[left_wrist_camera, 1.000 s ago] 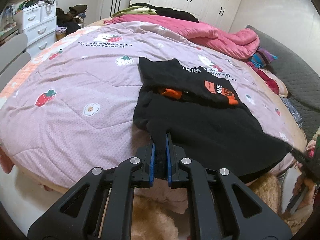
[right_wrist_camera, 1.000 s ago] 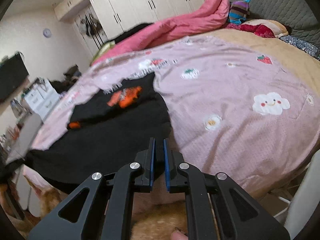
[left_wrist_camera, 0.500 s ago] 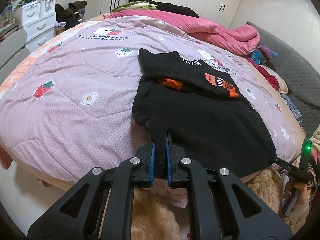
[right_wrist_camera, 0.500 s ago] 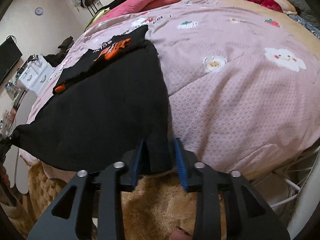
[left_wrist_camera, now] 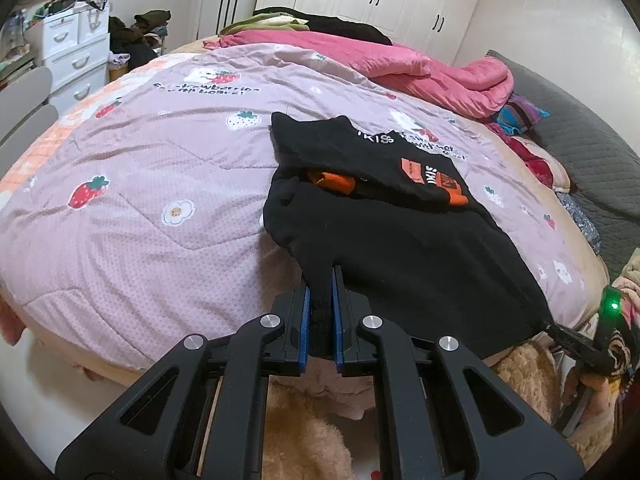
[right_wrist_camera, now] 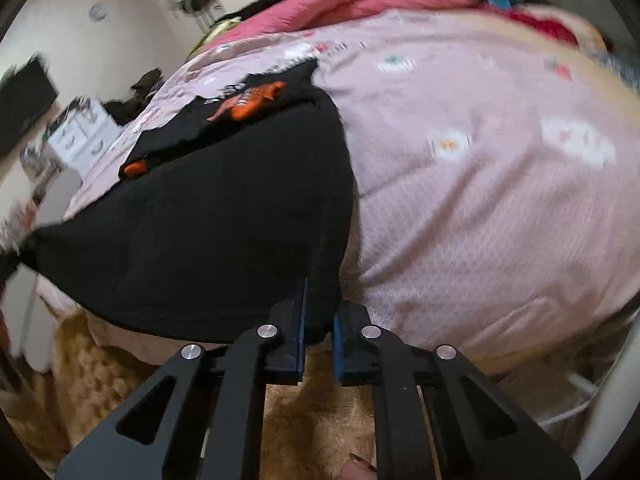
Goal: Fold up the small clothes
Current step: 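Lift the hem with both tools and fold it toward the collar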
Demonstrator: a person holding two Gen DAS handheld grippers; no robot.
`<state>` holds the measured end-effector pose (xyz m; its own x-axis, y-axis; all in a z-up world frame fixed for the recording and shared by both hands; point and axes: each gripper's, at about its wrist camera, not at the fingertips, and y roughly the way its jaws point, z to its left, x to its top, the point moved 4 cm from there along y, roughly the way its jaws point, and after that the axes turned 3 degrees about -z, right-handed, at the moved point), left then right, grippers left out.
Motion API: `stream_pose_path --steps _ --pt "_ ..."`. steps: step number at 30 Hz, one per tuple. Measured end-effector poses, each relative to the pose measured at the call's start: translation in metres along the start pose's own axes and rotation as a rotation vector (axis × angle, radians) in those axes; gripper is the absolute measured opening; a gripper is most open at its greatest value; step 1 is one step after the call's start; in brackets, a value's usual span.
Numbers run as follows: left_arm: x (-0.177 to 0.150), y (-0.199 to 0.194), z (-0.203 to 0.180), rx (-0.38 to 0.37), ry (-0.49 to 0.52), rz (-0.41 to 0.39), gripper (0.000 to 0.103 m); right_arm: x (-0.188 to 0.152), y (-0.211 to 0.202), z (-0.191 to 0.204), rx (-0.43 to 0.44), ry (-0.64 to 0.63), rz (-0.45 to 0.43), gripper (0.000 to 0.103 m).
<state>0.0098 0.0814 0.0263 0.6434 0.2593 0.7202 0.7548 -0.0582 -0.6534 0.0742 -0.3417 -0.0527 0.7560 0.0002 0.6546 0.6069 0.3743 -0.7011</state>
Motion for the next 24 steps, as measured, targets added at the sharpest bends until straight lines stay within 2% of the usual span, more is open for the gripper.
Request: stream_pose_path --steps 8,11,24 --pt "0.017 -0.005 0.006 0.005 -0.018 -0.039 0.003 0.042 -0.040 0.012 0.068 0.023 -0.186 0.009" --pt "0.024 -0.006 0.010 0.007 -0.026 -0.053 0.003 0.064 -0.049 0.013 0.062 0.042 -0.248 0.009" --pt "0.067 0.002 0.025 -0.011 -0.086 -0.138 0.003 0.133 -0.050 0.018 0.042 0.098 -0.399 0.009"
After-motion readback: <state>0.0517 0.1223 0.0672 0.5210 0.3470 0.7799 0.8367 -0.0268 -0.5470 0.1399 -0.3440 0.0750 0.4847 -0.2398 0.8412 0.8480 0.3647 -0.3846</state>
